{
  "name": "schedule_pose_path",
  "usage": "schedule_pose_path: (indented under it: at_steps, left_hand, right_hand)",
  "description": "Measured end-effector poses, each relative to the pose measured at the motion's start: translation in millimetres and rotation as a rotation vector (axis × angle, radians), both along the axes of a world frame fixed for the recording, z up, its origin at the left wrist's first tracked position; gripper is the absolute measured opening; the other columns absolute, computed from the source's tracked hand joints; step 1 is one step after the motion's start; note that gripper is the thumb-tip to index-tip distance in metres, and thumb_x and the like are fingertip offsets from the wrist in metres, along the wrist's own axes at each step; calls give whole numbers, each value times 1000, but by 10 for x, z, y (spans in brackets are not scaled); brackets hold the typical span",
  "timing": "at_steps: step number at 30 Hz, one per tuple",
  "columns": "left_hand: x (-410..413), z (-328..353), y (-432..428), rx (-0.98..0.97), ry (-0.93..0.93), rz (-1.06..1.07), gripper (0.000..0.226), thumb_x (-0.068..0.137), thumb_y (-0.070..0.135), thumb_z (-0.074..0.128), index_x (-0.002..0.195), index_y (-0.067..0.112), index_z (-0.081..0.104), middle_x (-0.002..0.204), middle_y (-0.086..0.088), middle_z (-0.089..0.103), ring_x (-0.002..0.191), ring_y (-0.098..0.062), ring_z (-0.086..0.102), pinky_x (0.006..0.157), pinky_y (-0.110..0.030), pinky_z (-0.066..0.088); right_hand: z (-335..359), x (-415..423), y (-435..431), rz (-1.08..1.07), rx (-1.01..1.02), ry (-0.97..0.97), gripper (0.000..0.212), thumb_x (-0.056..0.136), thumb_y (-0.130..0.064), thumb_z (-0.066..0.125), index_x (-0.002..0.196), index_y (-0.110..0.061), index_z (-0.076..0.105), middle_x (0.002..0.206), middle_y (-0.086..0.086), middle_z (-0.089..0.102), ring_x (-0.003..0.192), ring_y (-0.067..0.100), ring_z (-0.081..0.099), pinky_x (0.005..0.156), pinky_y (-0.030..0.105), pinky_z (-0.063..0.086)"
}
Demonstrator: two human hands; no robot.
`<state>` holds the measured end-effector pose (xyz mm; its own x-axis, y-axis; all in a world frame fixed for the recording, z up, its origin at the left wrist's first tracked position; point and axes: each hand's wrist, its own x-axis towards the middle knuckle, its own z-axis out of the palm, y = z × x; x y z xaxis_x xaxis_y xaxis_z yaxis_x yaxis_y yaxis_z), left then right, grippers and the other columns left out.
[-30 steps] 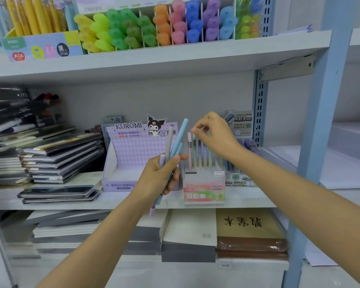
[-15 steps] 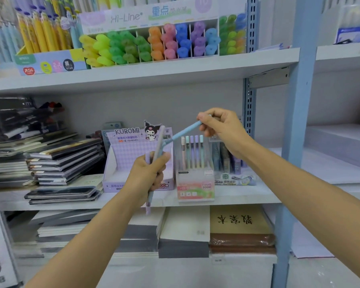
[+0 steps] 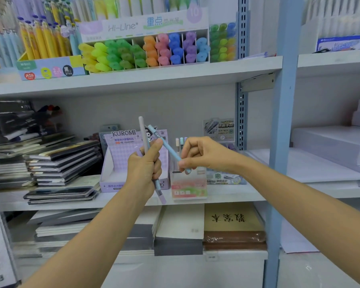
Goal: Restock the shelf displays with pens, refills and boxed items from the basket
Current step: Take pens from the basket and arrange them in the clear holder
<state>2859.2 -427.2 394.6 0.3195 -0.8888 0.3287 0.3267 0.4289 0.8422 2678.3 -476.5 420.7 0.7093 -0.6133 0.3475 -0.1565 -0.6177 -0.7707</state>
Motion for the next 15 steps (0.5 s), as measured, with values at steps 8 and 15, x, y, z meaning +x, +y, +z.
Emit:
schedule_pose_path:
  at_steps: [8,15]
  left_hand:
    - [-71,25,73,15,-419,-15,8,89,19,69,89,11,67,43,8,31,33,-8,23,33,-16,23]
    - [16,72,75,87,-381,-77,33,90,48,55,77,23,72,54,6,33,40,-10,21,36,-19,20]
  right_hand:
    - [219,179,59,-197,-121,-270,22,94,-21,61,111,-8,68,86,1,70,71,8,63,63,22,51]
    - [292,81,-53,-398,-180,-492,16,95,-12,59,104,-1,65,82,4,67,65,5,62,61,22,51]
